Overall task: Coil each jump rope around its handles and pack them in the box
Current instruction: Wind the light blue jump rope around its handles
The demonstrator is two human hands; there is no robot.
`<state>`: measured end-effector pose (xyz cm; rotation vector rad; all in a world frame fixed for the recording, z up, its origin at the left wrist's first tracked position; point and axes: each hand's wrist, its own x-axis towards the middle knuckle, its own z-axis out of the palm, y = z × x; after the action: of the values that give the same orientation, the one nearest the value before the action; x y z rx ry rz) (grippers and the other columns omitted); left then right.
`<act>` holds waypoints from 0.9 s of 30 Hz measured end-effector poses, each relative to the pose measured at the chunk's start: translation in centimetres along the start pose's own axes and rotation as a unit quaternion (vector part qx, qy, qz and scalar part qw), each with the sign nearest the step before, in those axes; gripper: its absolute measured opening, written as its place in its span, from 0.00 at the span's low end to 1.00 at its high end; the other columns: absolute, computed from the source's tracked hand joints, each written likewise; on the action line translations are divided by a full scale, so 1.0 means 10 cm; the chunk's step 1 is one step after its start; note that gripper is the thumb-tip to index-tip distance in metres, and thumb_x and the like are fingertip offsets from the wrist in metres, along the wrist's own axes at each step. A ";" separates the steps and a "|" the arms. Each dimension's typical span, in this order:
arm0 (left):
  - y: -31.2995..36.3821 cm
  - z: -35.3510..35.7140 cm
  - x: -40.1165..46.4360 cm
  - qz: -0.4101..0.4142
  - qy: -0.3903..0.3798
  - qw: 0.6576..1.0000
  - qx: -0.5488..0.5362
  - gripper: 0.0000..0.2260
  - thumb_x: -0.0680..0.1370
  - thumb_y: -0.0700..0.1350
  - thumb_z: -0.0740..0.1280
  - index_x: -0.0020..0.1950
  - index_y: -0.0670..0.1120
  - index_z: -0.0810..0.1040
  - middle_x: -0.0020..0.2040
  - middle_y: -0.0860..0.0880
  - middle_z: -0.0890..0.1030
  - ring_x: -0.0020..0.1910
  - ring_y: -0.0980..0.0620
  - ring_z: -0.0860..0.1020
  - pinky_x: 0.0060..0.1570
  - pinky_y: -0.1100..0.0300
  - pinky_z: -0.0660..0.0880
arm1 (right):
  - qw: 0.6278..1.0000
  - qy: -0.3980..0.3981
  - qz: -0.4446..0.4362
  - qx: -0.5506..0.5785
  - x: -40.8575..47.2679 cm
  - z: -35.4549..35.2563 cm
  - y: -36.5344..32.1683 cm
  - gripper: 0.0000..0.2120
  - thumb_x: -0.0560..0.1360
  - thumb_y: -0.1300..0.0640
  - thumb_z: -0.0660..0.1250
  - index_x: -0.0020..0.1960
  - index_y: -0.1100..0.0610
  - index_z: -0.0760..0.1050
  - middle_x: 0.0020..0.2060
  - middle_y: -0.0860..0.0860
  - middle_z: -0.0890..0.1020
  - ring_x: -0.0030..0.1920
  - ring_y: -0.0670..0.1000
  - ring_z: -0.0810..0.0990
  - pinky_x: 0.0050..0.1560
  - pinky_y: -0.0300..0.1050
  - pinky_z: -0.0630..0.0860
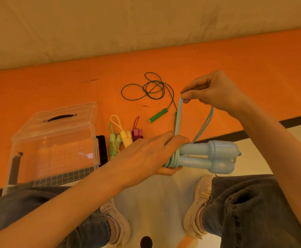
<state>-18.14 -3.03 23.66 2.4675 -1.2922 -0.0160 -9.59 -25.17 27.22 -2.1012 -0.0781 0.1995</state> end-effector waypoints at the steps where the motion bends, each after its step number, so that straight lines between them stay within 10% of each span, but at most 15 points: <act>1: 0.00 -0.01 0.00 -0.007 0.002 1.000 0.006 0.22 0.74 0.60 0.55 0.63 0.50 0.68 0.50 0.51 0.76 0.36 0.56 0.76 0.24 0.56 0.75 | 1.000 0.001 0.004 0.001 0.00 -0.01 0.00 0.02 0.72 0.61 0.73 0.43 0.55 0.83 0.32 0.49 0.85 0.26 0.44 0.69 0.26 0.35 0.66; 10: -0.01 -0.13 0.05 -0.042 0.032 0.998 -0.015 0.20 0.72 0.54 0.65 0.62 0.49 0.72 0.64 0.48 0.59 0.35 0.52 0.74 0.22 0.55 0.74 | 1.000 -0.001 0.029 -0.003 -0.01 -0.01 0.00 0.04 0.73 0.64 0.72 0.47 0.62 0.82 0.35 0.54 0.83 0.22 0.40 0.69 0.25 0.32 0.65; 20: -0.05 -0.13 0.04 -0.040 0.058 0.997 0.023 0.23 0.74 0.59 0.58 0.60 0.45 0.74 0.53 0.48 0.72 0.34 0.59 0.59 0.20 0.62 0.69 | 0.999 -0.025 0.016 -0.023 -0.02 -0.03 0.03 0.06 0.71 0.62 0.73 0.47 0.62 0.82 0.35 0.55 0.82 0.26 0.39 0.74 0.29 0.30 0.69; 27: -0.14 -0.26 0.01 -0.080 0.118 0.986 -0.080 0.22 0.74 0.60 0.61 0.62 0.48 0.69 0.55 0.53 0.66 0.40 0.54 0.74 0.31 0.55 0.75 | 1.000 -0.005 0.020 0.010 -0.02 -0.18 0.09 0.10 0.66 0.54 0.75 0.47 0.54 0.83 0.40 0.55 0.84 0.39 0.43 0.80 0.43 0.35 0.74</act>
<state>-16.57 -1.61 25.66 2.3467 -0.9536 0.1230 -9.51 -27.17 27.35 -2.0835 -0.0398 0.2330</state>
